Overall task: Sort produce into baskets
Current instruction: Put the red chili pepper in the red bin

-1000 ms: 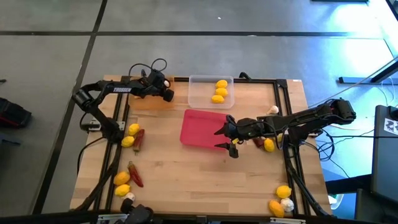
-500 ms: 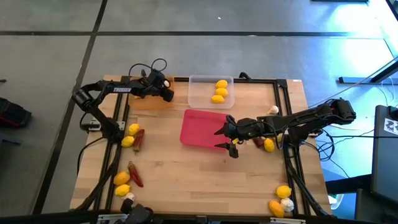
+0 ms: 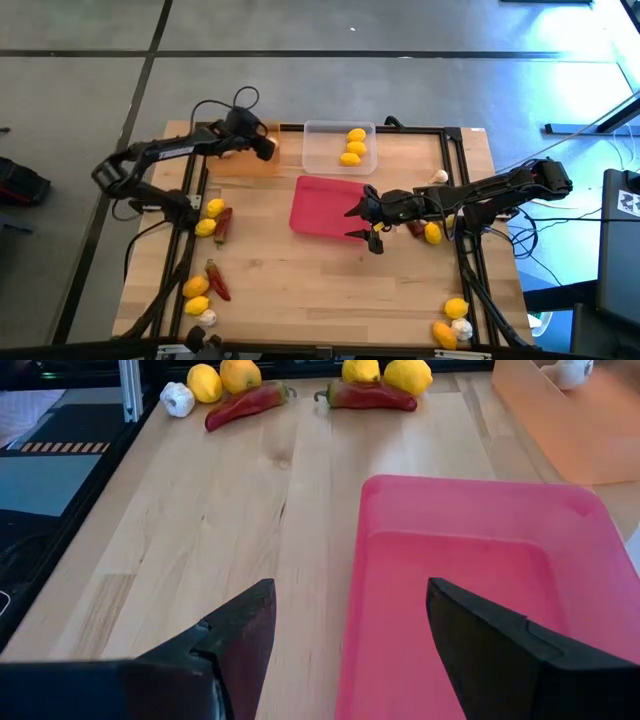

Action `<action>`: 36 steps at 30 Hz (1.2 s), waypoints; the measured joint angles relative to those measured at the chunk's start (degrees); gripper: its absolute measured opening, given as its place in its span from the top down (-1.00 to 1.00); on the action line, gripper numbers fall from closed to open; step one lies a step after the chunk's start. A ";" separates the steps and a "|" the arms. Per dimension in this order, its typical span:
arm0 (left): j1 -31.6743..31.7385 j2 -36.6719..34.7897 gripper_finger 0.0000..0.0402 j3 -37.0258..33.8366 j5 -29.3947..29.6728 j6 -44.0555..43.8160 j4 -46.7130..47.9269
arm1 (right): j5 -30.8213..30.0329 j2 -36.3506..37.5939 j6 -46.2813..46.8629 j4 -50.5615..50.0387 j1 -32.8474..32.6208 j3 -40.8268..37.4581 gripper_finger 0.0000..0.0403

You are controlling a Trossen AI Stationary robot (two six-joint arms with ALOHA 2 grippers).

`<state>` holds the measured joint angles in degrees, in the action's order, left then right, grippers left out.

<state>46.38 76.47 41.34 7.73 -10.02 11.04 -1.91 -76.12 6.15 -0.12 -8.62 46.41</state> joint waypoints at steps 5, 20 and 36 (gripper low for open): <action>-5.00 -8.82 0.23 0.00 -0.05 0.97 0.66 | 0.30 0.34 1.02 -1.55 0.00 0.09 -0.26; -26.66 -17.12 0.23 -5.52 -0.15 -1.94 -3.23 | -13.04 10.42 24.78 -50.23 0.46 4.58 -0.25; -34.02 -17.11 0.23 -6.99 -0.09 -2.73 -7.90 | -8.44 9.86 47.65 -53.07 0.46 -10.92 -0.25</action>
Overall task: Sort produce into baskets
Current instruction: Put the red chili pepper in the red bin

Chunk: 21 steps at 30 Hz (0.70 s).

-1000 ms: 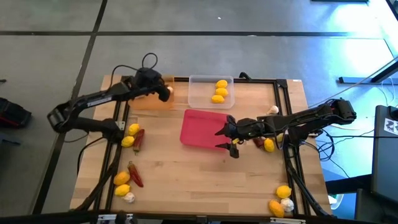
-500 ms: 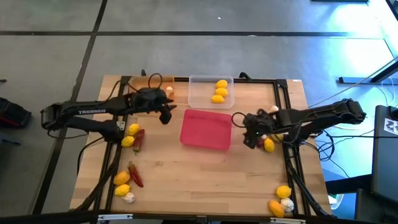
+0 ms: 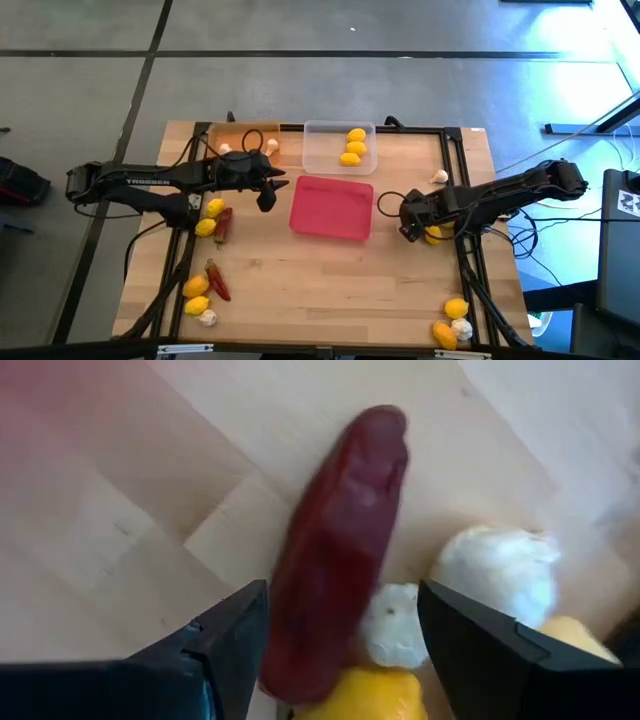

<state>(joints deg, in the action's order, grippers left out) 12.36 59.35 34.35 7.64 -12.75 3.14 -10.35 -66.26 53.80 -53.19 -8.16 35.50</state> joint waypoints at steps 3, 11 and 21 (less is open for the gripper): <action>0.00 0.00 0.23 0.00 0.02 -0.20 -0.03 | 0.65 0.00 0.02 2.84 0.00 -1.36 -0.25; 0.00 0.00 0.23 0.00 0.02 -0.27 -0.01 | -0.24 0.00 2.87 3.84 0.00 -4.65 -0.25; 0.00 0.00 0.23 0.00 0.04 -0.28 -0.01 | 2.45 -0.02 1.22 12.63 -0.07 -8.43 -0.18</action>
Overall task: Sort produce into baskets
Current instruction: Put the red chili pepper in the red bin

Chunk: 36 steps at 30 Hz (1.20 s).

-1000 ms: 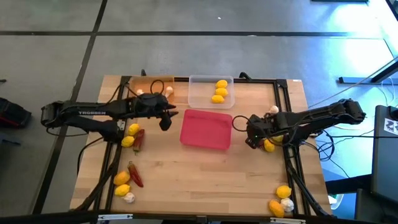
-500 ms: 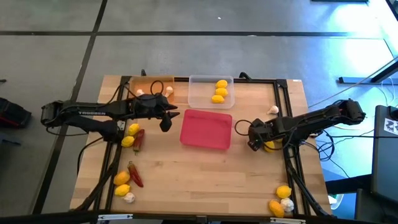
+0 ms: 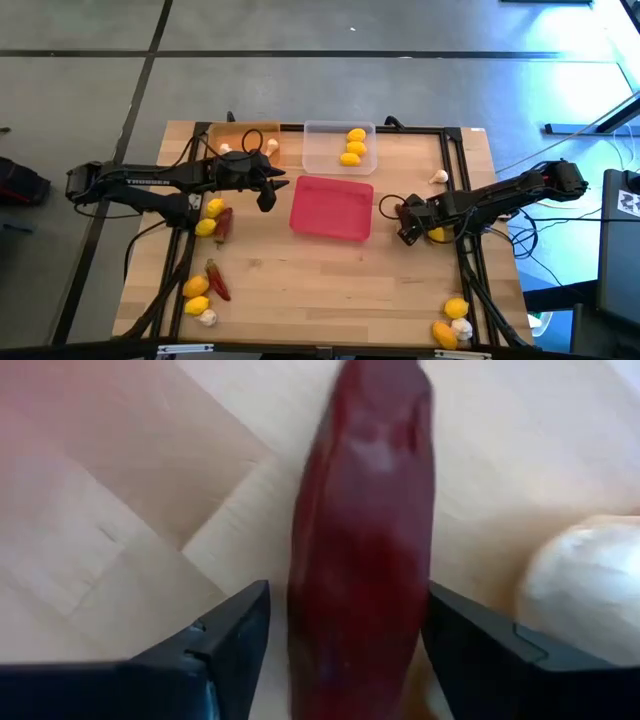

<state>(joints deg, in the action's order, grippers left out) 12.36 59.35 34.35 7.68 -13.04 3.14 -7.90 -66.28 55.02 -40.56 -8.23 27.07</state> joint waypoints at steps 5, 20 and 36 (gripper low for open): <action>0.00 0.00 0.23 0.00 0.00 -0.02 0.00 | -0.66 0.00 -2.74 0.27 0.00 -0.08 0.20; 0.00 0.00 0.23 0.00 0.00 -0.08 0.01 | -9.58 0.17 -13.25 -10.76 0.00 15.67 0.41; 0.00 0.02 0.23 0.00 0.00 -0.07 -1.58 | -9.13 -4.32 -32.08 19.02 2.45 20.66 0.41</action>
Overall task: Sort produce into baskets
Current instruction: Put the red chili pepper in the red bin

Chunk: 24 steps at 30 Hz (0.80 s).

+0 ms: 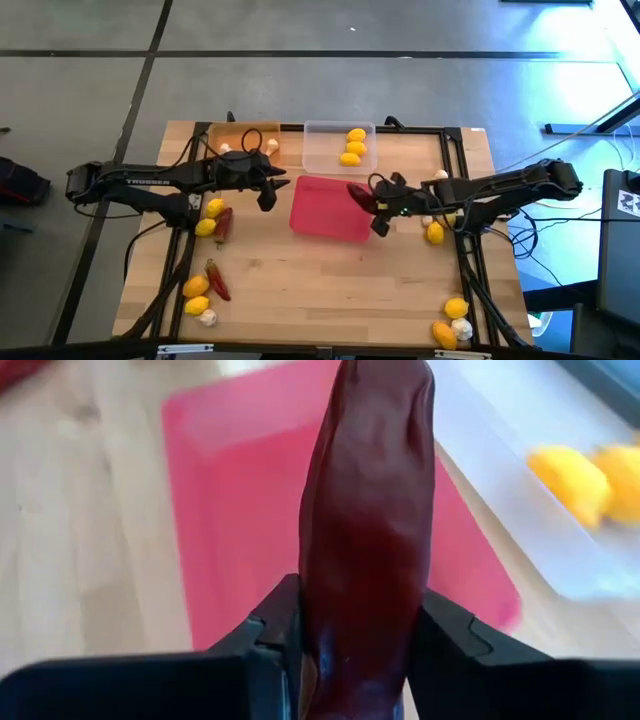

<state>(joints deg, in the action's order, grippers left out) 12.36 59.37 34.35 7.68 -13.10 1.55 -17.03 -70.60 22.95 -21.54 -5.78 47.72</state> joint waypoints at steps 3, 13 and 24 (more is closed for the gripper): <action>0.00 0.00 0.23 0.00 0.00 0.01 -1.78 | 2.78 -3.07 -4.62 5.61 1.83 0.00 0.41; 0.00 0.00 0.23 0.00 0.00 0.02 -2.70 | 7.61 -11.93 -20.00 14.64 7.59 0.00 0.41; 0.04 0.00 0.23 0.00 0.00 0.02 -2.70 | 9.13 -19.06 -25.17 14.18 13.12 0.00 0.41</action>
<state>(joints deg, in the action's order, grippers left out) 12.40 59.37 34.35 7.68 -13.08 -1.15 -7.90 -89.66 -2.22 -7.35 7.34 47.72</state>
